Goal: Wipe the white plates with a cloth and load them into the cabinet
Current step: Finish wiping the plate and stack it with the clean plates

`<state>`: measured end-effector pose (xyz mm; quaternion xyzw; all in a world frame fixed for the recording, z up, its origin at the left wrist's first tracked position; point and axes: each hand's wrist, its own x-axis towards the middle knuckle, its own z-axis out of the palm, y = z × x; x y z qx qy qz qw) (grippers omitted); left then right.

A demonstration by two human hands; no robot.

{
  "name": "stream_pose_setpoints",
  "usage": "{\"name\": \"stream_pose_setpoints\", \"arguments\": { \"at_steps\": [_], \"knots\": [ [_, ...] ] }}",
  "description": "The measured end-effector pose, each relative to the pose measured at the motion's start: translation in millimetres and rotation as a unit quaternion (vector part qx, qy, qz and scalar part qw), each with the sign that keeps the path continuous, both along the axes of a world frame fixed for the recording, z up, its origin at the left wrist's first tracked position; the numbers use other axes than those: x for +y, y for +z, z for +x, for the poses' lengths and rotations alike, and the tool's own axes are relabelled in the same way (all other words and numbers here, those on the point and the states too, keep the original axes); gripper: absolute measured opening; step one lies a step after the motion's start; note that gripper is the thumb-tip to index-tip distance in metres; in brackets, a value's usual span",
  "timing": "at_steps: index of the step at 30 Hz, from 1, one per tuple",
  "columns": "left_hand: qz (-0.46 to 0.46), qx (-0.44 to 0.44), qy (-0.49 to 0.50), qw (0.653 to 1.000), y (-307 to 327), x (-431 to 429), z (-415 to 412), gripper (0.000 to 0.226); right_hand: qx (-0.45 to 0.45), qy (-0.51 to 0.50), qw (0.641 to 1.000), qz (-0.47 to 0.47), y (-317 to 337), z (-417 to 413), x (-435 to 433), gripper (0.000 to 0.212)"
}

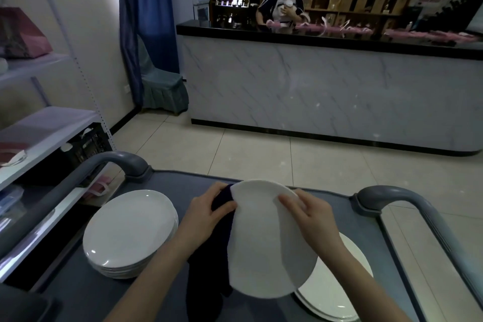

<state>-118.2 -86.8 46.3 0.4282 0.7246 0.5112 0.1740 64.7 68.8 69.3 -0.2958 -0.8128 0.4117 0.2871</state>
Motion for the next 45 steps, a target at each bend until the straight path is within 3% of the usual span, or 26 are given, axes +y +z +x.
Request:
{"name": "stream_pose_setpoints", "arguments": {
  "at_steps": [3, 6, 8, 10, 13, 16, 19, 21, 23, 25, 29, 32, 34, 39, 43, 45],
  "knots": [
    [-0.042, 0.032, -0.035, 0.998, 5.0, 6.5, 4.4, 0.012, -0.051, 0.068, 0.996, 0.033, 9.0, -6.8, -2.5, 0.036],
    [-0.002, 0.019, 0.059, 0.998, -3.0, 2.2, 10.0, 0.009, 0.003, 0.018, 1.0, 0.0, 6.6, -5.1, -6.8, 0.04],
    [0.048, -0.041, 0.164, 0.985, -15.1, -0.4, 20.6, 0.006, 0.092, -0.086, 0.989, -0.074, -2.2, -5.9, -16.2, 0.044],
    [0.072, -0.146, 0.233, 0.959, -29.6, 1.5, 36.3, 0.005, 0.169, -0.192, 0.951, -0.173, -11.2, -13.6, -30.9, 0.044],
    [0.085, -0.227, 0.254, 0.936, -42.2, 1.2, 43.3, 0.01, 0.166, -0.228, 0.934, -0.221, -25.6, -17.2, -42.6, 0.039],
    [0.093, -0.187, 0.229, 0.951, -40.1, -5.2, 30.7, 0.011, 0.115, -0.148, 0.965, -0.184, -23.9, -4.4, -27.3, 0.031],
    [0.068, -0.073, 0.135, 0.986, -26.5, -10.7, 18.9, 0.016, 0.039, -0.042, 0.995, -0.077, -3.6, 2.3, 2.3, 0.009],
    [0.034, -0.006, 0.057, 0.998, -16.3, -8.6, 17.9, 0.015, -0.061, 0.061, 0.996, -0.011, 9.3, -2.3, 13.0, 0.009],
    [0.009, 0.017, 0.013, 1.0, -9.3, -4.6, 20.8, 0.012, -0.143, 0.136, 0.979, 0.045, 10.3, -7.2, 14.1, 0.025],
    [0.01, 0.018, 0.013, 1.0, -6.1, -1.7, 22.9, 0.01, -0.118, 0.138, 0.982, 0.041, 5.8, -6.9, 12.7, 0.036],
    [0.065, -0.005, 0.12, 0.991, -10.6, -1.5, 28.5, 0.011, 0.013, 0.027, 0.999, -0.045, -4.7, -0.4, 7.2, 0.029],
    [0.084, -0.099, 0.188, 0.974, -25.9, -4.2, 37.4, 0.006, 0.105, -0.103, 0.978, -0.149, -11.3, -0.9, -2.1, 0.031],
    [0.074, -0.136, 0.185, 0.97, -31.6, -6.5, 36.5, 0.005, 0.112, -0.133, 0.971, -0.164, -15.0, -0.5, -5.6, 0.032],
    [0.082, -0.078, 0.103, 0.988, -15.4, -9.0, 25.2, 0.013, 0.068, -0.056, 0.994, -0.069, -3.3, 7.7, 2.3, 0.031],
    [0.018, 0.015, 0.014, 1.0, 3.1, -3.4, 14.9, 0.011, -0.032, 0.065, 0.997, 0.041, 12.5, 2.1, 8.2, 0.031],
    [-0.008, 0.033, -0.023, 0.999, 7.1, -0.8, 13.4, 0.008, -0.044, 0.095, 0.993, 0.053, 12.1, 0.5, 7.1, 0.034]
  ]
}}
